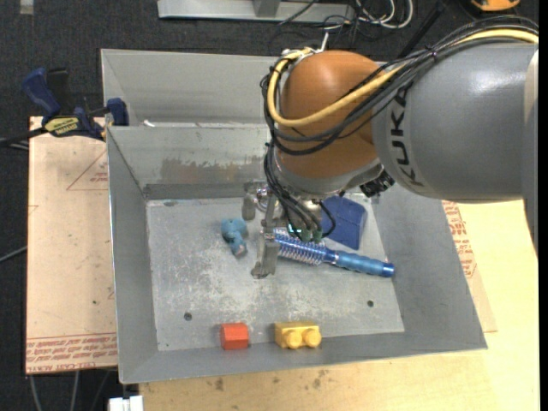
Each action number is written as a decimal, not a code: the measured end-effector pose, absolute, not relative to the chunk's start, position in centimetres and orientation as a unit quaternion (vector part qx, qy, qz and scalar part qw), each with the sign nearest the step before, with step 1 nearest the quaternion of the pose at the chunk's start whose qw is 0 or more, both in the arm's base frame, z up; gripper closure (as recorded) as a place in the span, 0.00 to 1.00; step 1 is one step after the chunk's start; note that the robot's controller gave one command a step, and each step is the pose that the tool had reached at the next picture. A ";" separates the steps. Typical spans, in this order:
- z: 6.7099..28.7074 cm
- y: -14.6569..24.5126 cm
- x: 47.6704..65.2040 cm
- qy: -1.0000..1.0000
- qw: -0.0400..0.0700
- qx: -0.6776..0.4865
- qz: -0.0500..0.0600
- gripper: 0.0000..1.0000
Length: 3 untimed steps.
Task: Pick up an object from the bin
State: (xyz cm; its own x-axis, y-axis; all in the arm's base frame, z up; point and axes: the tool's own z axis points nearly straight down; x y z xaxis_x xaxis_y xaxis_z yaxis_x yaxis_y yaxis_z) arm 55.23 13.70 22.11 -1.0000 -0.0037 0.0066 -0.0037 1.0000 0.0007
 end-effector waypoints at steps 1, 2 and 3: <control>6.5 13.0 62.1 -0.998 0.001 -0.065 0.000 0.00; 10.1 6.8 63.6 -0.984 -0.003 -0.180 0.000 0.00; 10.0 5.2 60.8 -0.991 0.000 -0.136 0.000 0.00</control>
Offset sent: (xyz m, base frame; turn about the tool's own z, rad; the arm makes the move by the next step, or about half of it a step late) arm 0.0695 -0.0076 -0.1511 0.1366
